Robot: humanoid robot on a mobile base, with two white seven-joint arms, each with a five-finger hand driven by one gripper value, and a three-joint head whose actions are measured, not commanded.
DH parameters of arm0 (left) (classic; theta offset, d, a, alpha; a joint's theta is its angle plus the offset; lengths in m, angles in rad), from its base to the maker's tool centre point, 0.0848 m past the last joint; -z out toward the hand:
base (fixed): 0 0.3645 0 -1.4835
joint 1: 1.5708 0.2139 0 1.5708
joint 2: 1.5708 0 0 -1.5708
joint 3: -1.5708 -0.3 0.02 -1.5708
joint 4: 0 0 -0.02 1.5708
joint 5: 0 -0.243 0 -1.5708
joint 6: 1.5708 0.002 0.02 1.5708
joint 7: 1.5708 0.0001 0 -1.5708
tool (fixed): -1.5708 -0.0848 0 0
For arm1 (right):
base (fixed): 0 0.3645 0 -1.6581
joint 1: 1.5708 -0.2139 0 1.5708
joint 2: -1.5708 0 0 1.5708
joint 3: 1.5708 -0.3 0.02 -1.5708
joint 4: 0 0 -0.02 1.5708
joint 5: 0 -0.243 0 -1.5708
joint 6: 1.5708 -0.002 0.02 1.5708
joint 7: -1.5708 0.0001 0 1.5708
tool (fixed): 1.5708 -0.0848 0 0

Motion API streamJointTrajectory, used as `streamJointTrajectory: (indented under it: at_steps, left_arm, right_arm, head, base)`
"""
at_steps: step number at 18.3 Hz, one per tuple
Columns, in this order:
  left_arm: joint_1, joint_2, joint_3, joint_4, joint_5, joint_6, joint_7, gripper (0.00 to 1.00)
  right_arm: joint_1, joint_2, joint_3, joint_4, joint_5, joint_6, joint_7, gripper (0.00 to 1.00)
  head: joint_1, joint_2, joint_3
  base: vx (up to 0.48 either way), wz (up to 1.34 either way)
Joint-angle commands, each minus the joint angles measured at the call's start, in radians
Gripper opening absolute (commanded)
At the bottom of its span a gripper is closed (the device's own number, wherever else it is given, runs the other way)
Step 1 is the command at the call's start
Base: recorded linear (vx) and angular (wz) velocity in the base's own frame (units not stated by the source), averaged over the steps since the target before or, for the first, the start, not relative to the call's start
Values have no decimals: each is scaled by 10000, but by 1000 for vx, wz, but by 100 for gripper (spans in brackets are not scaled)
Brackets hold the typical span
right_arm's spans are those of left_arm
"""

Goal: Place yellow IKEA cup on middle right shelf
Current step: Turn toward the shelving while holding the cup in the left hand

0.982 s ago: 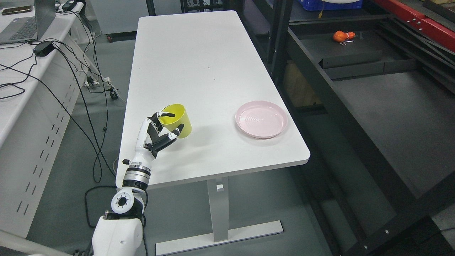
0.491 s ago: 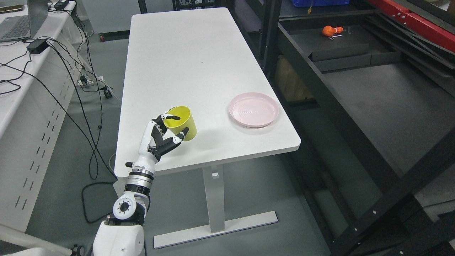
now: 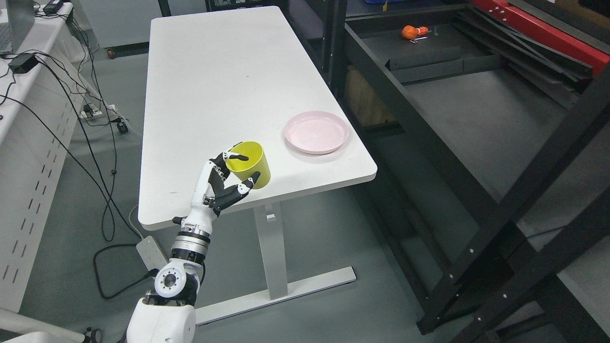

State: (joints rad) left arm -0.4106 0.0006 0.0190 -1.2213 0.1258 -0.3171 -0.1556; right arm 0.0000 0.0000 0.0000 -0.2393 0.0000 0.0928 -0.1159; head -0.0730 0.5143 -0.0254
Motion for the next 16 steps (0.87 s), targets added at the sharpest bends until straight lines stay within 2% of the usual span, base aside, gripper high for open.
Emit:
streamJointTrajectory:
  at_steps: [1, 16]
  left_arm:
    - [286, 169, -434, -672, 0, -20, 7, 1]
    - [286, 169, -1507, -1041, 0, -35, 7, 1]
  right_arm:
    - [138, -175, 169, -15, -245, 8, -7, 99]
    - [138, -175, 169, 0, -245, 8, -7, 99]
  head:
    - [0, 0, 0]
    - [0, 0, 0]
  base:
    - [-139, -233]
    - [-148, -318]
